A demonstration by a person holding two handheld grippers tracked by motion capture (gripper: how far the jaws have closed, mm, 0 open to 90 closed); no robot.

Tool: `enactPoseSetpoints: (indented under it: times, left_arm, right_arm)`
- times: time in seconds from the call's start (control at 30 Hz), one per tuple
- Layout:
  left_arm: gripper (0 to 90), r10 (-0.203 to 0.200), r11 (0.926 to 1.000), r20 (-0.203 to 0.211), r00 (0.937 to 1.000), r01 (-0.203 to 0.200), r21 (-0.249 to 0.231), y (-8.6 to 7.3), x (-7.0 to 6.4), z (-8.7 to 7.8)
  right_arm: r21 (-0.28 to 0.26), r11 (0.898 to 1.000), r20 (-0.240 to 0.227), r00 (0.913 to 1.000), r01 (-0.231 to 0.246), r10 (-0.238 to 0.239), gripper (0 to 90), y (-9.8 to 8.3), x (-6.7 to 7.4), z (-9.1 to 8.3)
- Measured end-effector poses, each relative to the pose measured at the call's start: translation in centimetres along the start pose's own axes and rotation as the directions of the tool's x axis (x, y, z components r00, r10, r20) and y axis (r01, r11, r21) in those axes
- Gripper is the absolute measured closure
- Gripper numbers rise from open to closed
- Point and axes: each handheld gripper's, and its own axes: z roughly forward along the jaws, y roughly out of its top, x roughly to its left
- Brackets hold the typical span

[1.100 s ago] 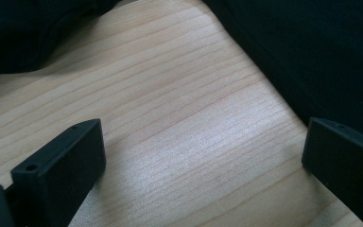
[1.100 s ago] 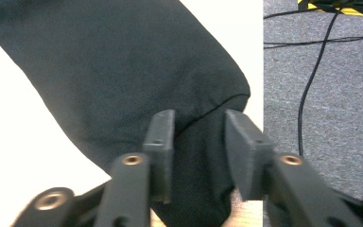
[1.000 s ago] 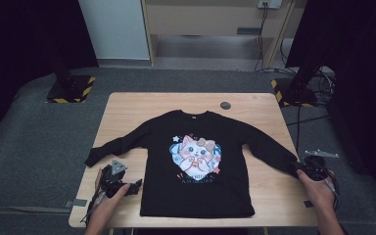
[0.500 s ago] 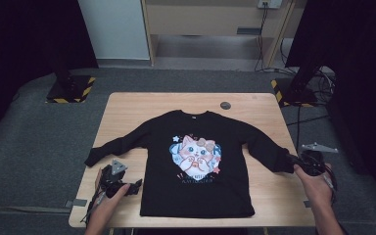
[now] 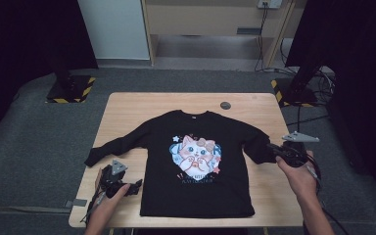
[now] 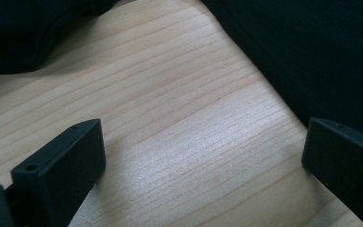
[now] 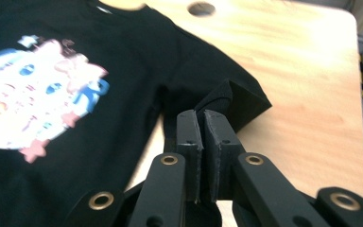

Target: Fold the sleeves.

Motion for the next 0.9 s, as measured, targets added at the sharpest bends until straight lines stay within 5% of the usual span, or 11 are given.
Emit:
enactPoseSetpoints:
  times: [0.5,0.9]
  left_arm:
    - [0.0,0.004,1.0000,0.005,1.0000,-0.004,-0.001,0.0,0.0,0.0]
    - [0.0,0.010,0.9999,0.009,0.9999,-0.010,0.001,0.0,0.0,0.0]
  right_arm:
    - [-0.003,0.984,-0.059,0.9827,0.176,-0.175,85.2,5.4,5.7,2.2]
    - [0.011,0.959,-0.122,0.9527,0.282,-0.279,85.1,5.9,9.5,4.0]
